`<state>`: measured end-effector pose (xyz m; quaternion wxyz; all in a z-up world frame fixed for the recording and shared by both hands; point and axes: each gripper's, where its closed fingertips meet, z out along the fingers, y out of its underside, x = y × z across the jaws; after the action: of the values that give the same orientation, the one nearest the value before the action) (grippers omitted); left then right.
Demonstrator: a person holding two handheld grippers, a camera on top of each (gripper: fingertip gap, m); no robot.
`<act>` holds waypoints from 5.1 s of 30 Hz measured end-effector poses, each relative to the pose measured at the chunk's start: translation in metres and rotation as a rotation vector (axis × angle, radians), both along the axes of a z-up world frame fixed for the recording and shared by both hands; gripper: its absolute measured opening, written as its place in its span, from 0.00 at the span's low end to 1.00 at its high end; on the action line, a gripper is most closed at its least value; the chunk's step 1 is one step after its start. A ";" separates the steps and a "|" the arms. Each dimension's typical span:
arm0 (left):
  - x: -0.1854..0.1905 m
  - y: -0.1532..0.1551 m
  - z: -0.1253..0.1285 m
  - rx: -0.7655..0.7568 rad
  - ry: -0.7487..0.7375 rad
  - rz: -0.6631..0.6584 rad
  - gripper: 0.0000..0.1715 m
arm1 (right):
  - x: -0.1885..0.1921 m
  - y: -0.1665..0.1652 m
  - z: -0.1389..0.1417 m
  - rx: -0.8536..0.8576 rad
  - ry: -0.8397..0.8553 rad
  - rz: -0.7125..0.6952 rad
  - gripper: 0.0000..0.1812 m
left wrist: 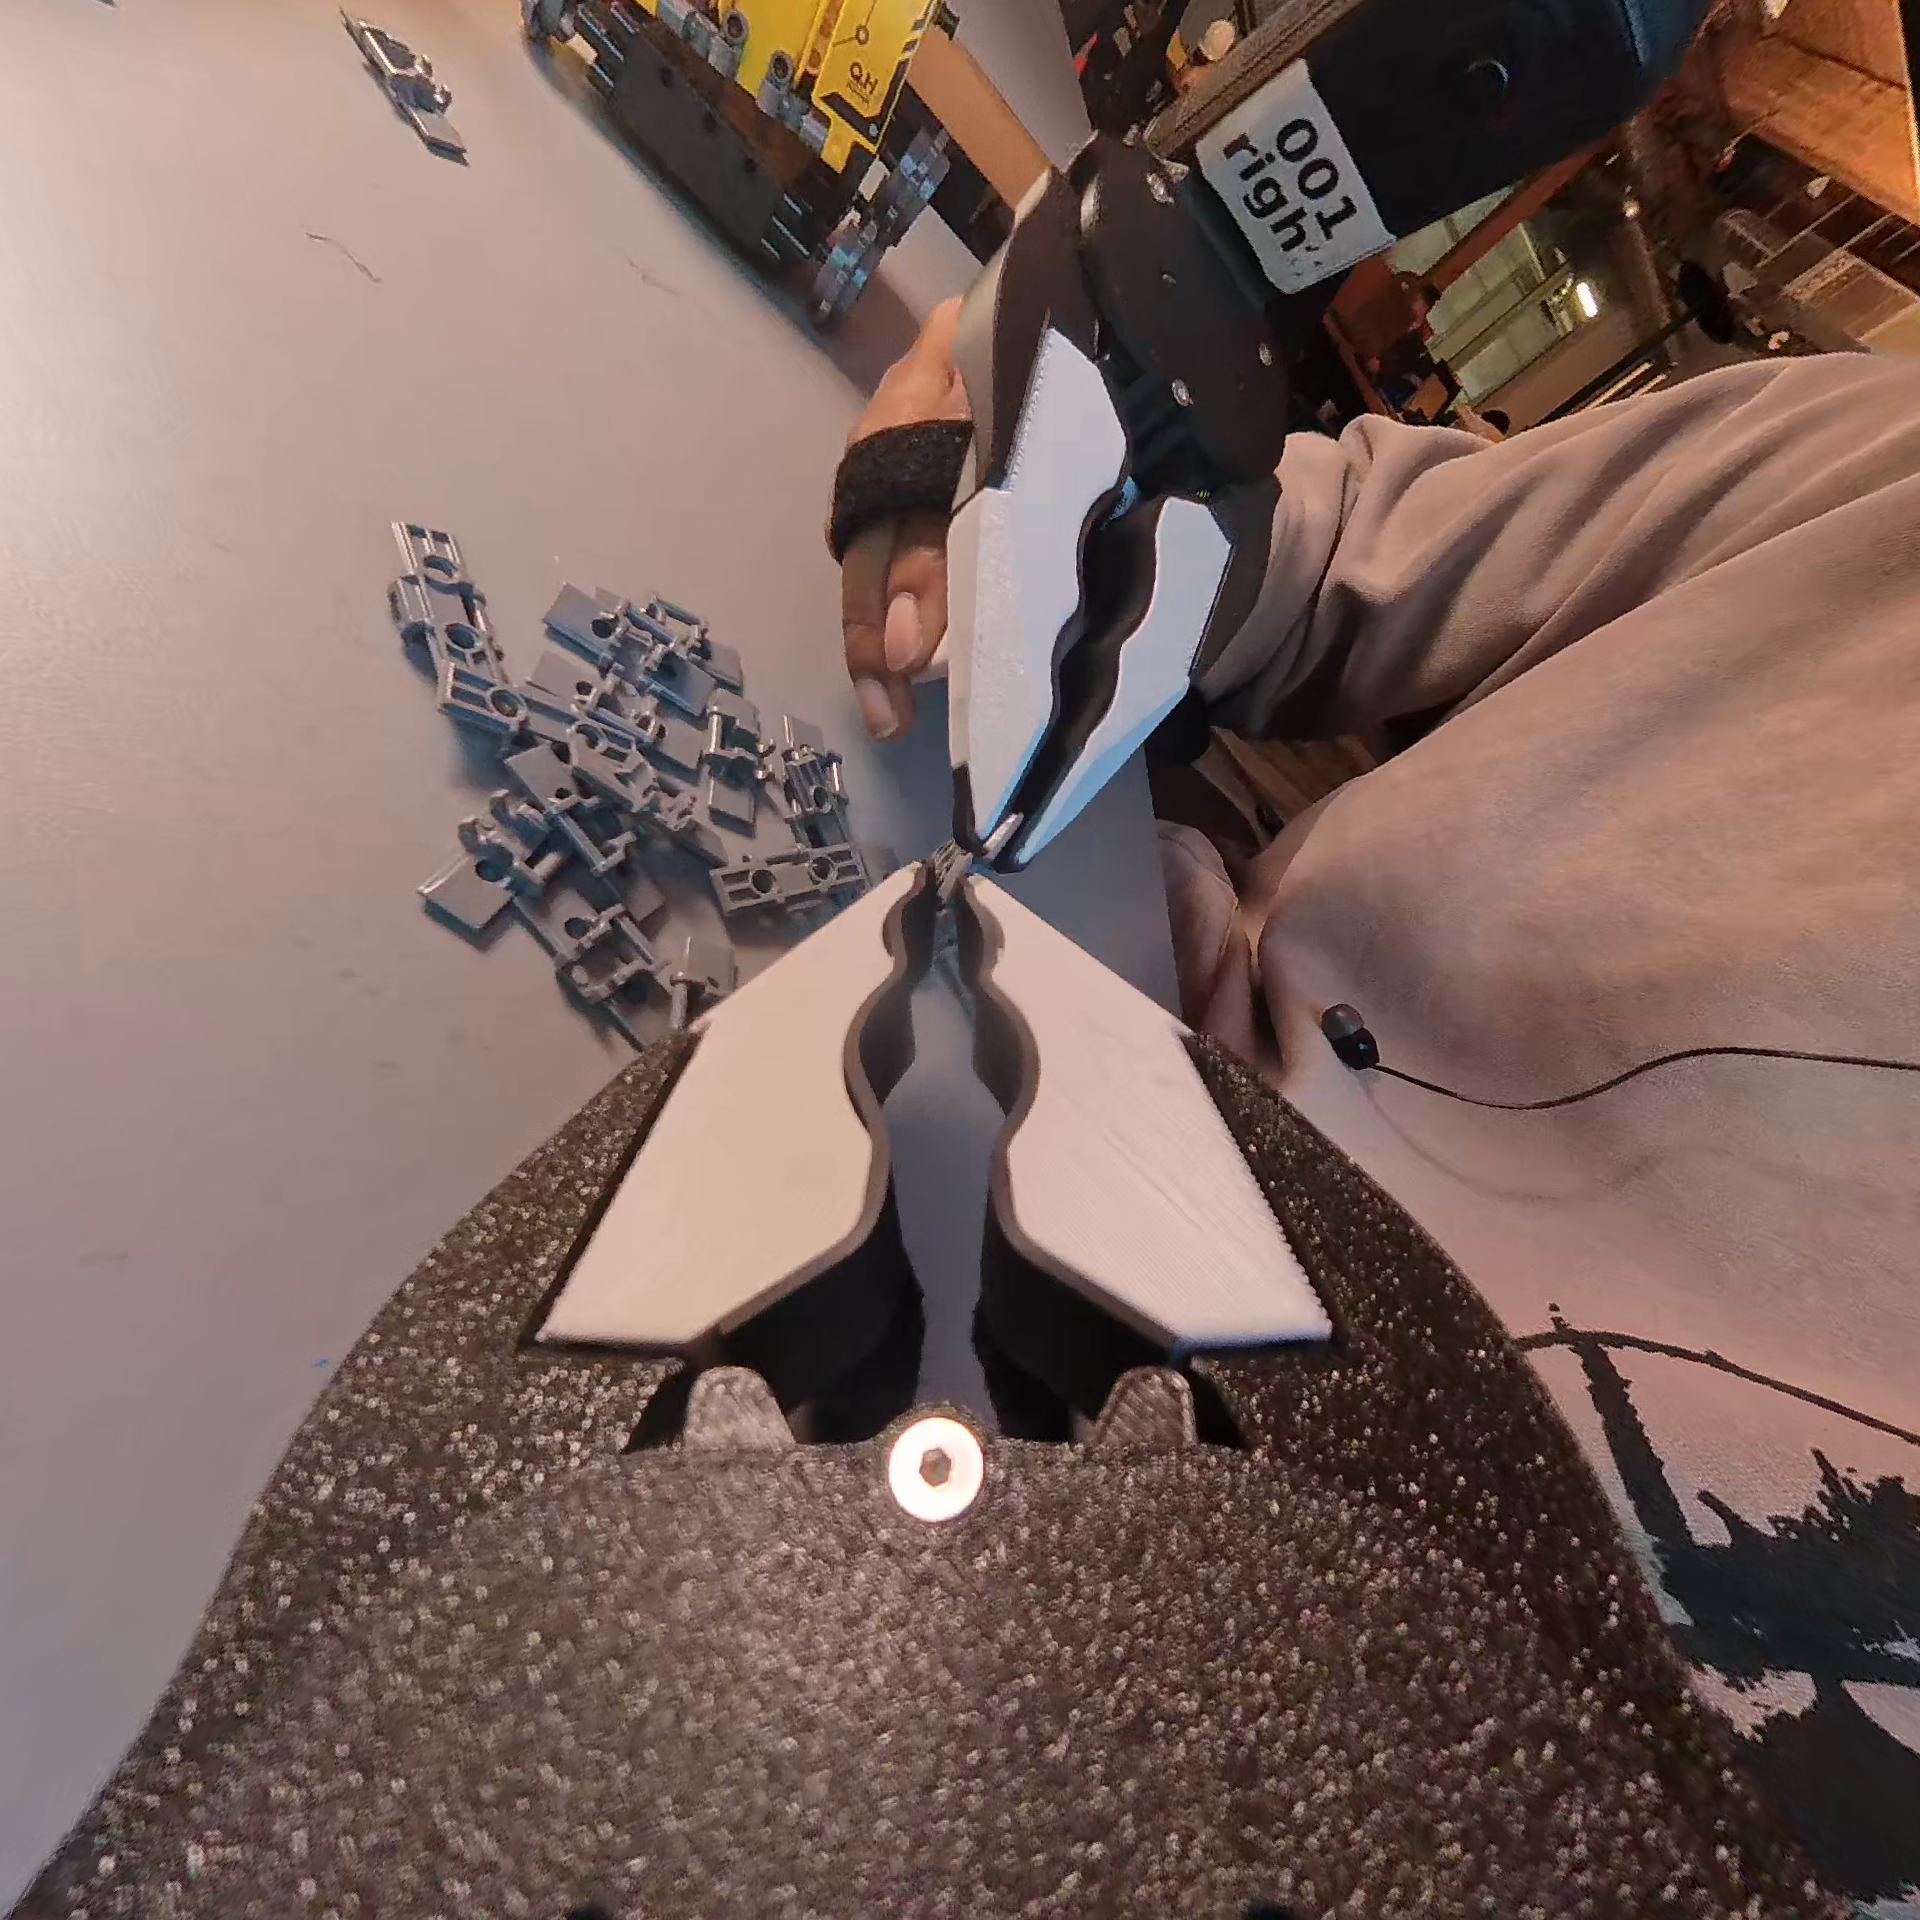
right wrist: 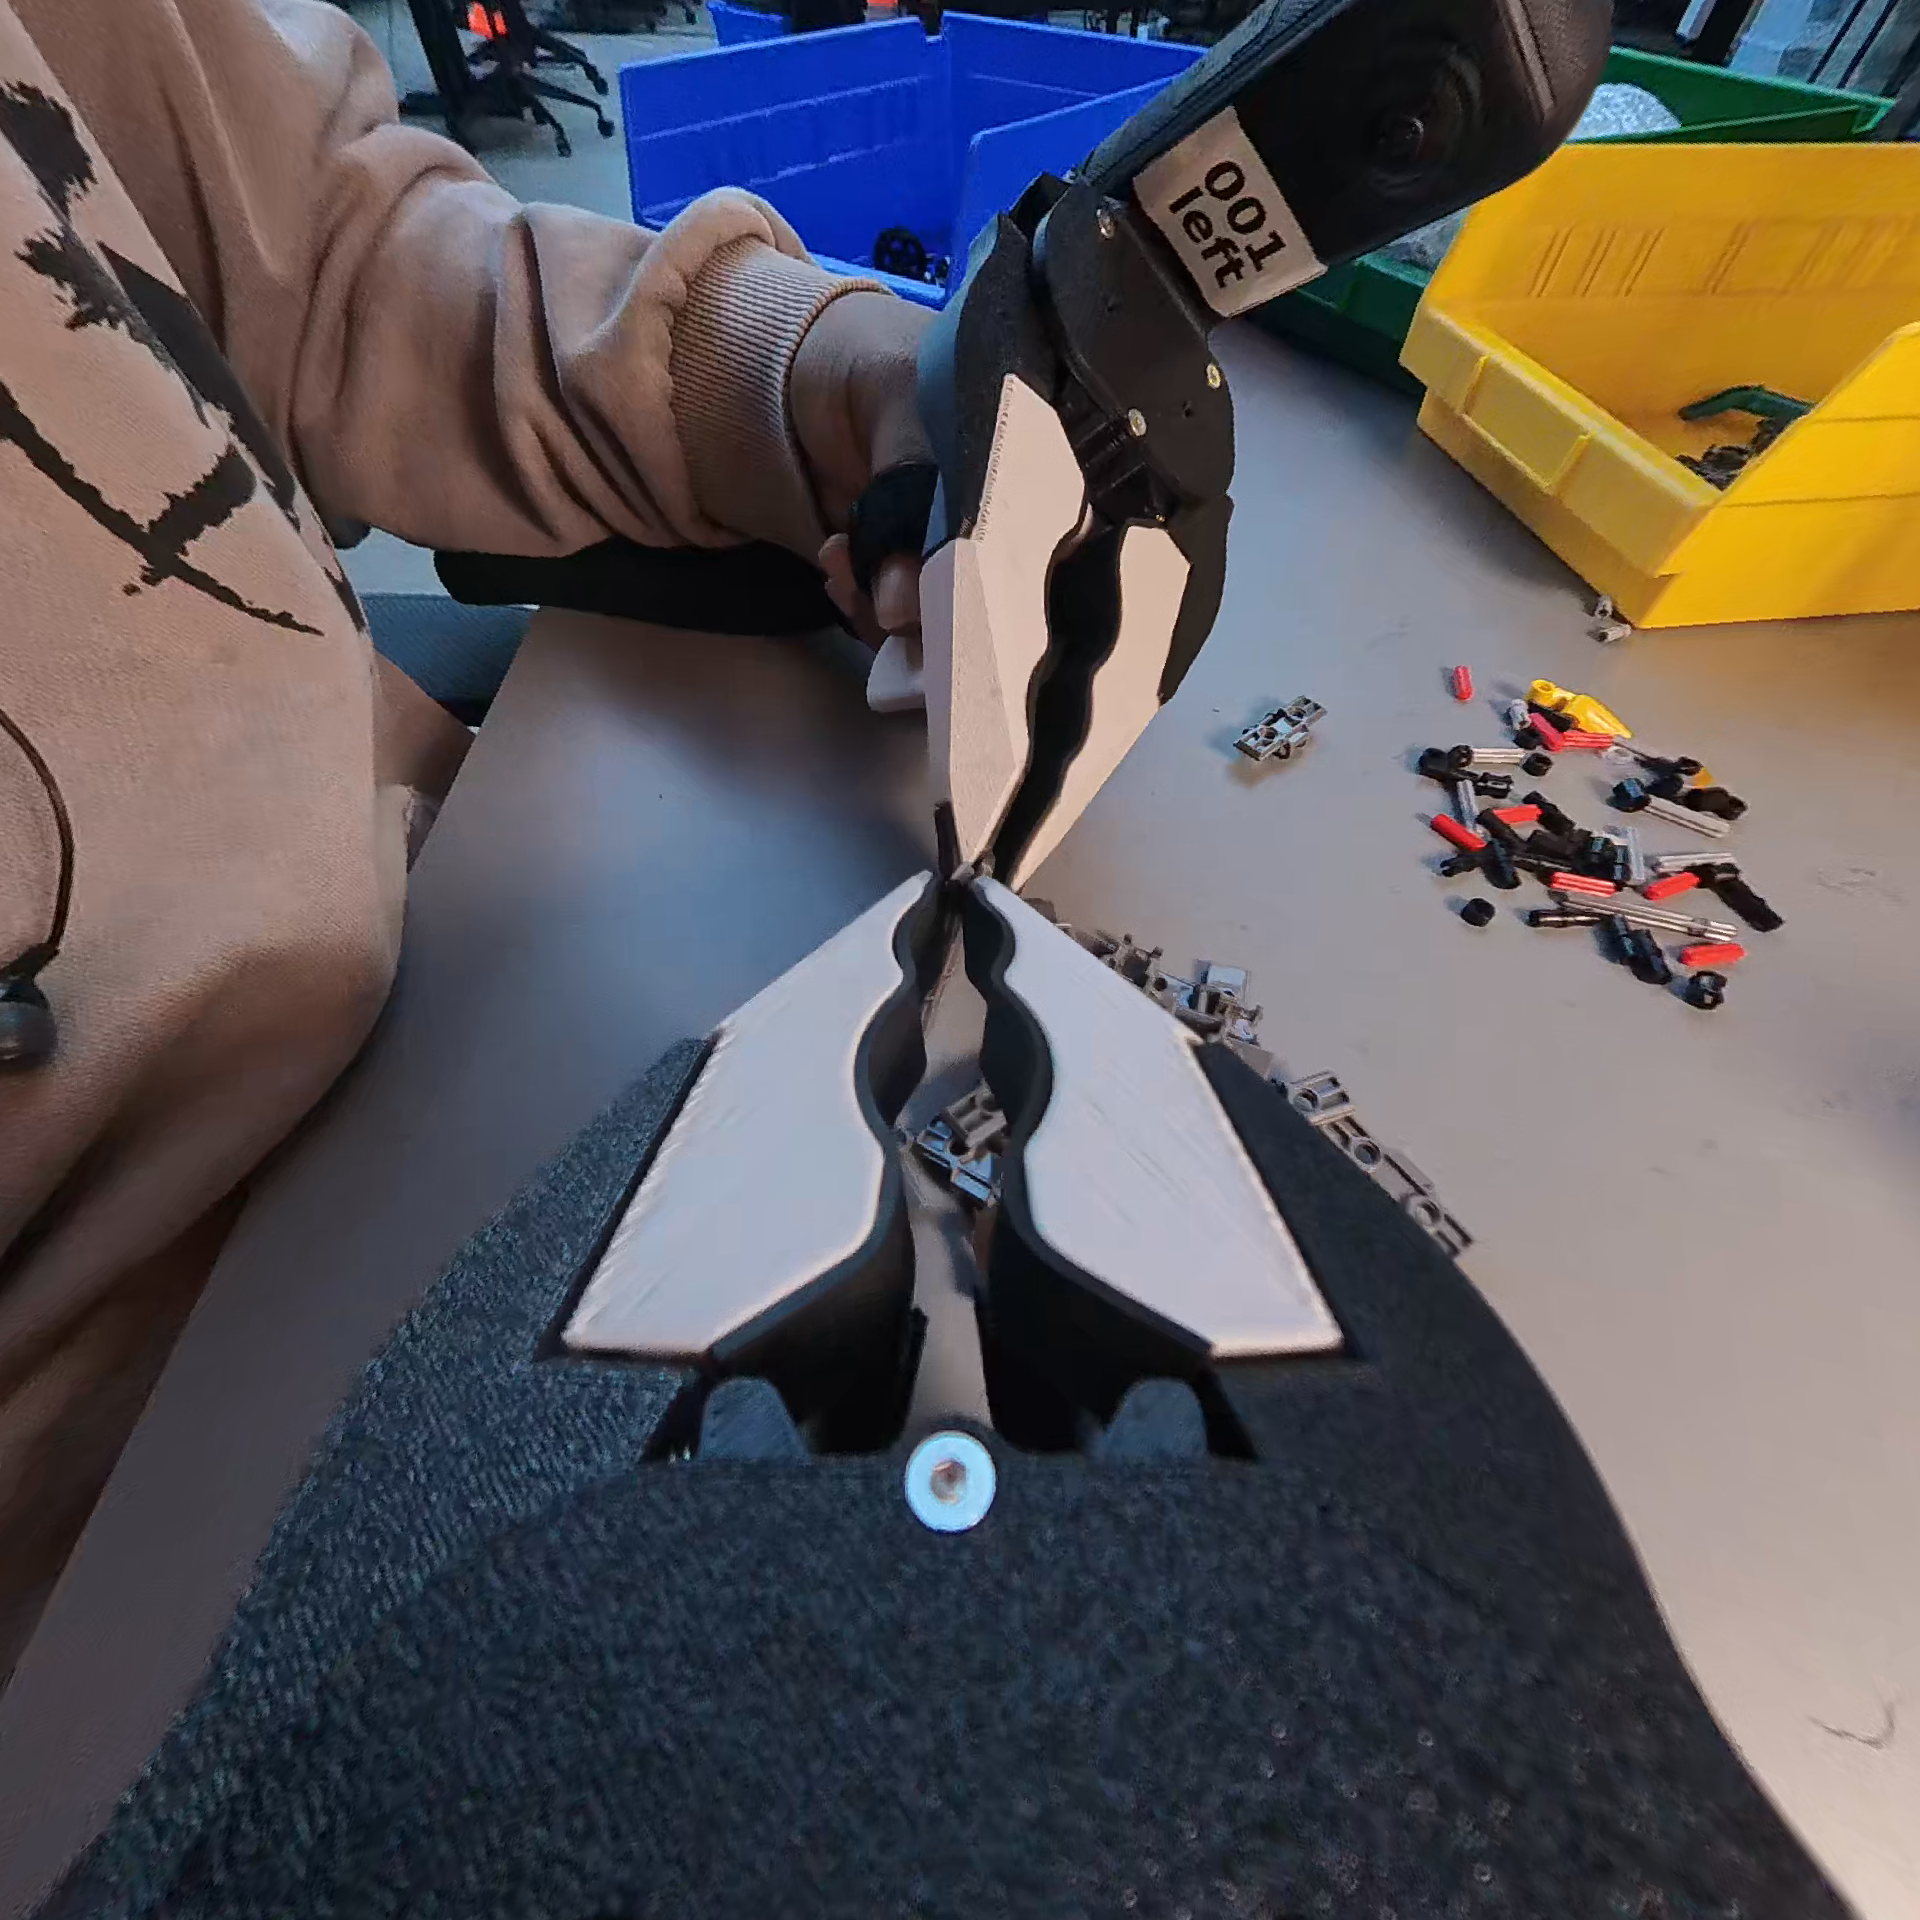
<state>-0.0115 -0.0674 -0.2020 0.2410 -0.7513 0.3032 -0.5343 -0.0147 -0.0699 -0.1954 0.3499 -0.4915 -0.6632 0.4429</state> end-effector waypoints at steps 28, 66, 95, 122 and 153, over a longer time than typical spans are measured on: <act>-0.012 0.021 -0.007 0.077 0.106 0.108 0.01 | 0.007 -0.013 0.015 -0.045 0.051 0.117 0.00; -0.009 0.003 0.076 0.576 -0.241 0.073 0.01 | -0.004 0.007 0.048 -0.473 0.179 0.003 0.16; -0.007 0.014 0.054 0.364 -0.193 0.087 0.02 | -0.006 0.016 0.040 -0.445 0.159 -0.051 0.03; 0.002 0.004 0.033 0.286 -0.092 0.010 0.01 | -0.004 0.011 0.031 -0.393 0.107 -0.035 0.00; -0.022 0.035 0.031 0.118 -0.158 0.184 0.01 | -0.002 0.018 0.009 -0.064 0.023 -0.089 0.05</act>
<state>-0.0332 -0.0323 -0.1708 0.3560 -0.7159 0.2438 -0.5488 -0.0164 -0.0518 -0.1861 0.3609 -0.5264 -0.6221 0.4535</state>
